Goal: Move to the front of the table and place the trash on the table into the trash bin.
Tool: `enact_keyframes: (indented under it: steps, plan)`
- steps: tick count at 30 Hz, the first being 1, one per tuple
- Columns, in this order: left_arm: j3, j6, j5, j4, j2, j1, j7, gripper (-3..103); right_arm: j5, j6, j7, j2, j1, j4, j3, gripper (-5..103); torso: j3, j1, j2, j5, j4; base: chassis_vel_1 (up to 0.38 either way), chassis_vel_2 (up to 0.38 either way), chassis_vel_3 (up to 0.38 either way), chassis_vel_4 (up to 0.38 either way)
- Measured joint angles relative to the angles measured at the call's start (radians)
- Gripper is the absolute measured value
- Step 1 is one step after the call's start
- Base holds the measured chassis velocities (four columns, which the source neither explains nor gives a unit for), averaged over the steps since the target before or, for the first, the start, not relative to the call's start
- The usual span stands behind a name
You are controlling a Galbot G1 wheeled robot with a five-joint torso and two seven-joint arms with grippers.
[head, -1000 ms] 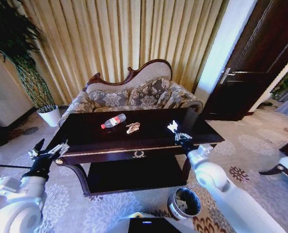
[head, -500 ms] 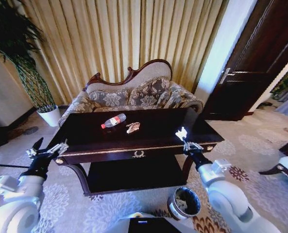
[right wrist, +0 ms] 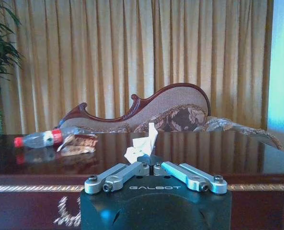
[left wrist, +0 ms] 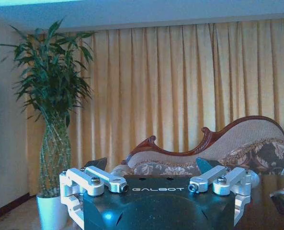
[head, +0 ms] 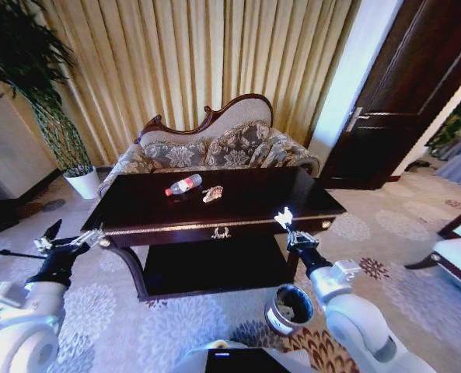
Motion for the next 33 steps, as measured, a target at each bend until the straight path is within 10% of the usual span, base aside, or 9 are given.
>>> enact_keyframes:
  steps: [20,33]
  plan:
    - [0.019,-0.004,-0.049,-0.009,-0.025,0.008,0.001,100,-0.006,-0.034,-0.012,0.043,0.182,-0.571,-0.068,0,0.0,0.001,-0.001,0.0003,-0.0002,0.035,-0.037,-0.042,0.044]
    - [0.026,-0.009,-0.049,-0.019,-0.034,0.011,0.001,100,-0.234,0.029,-0.031,0.173,0.365,-1.141,-0.087,0,0.0,0.0,0.0,-0.0001,-0.0002,0.0,0.0,0.0,0.0]
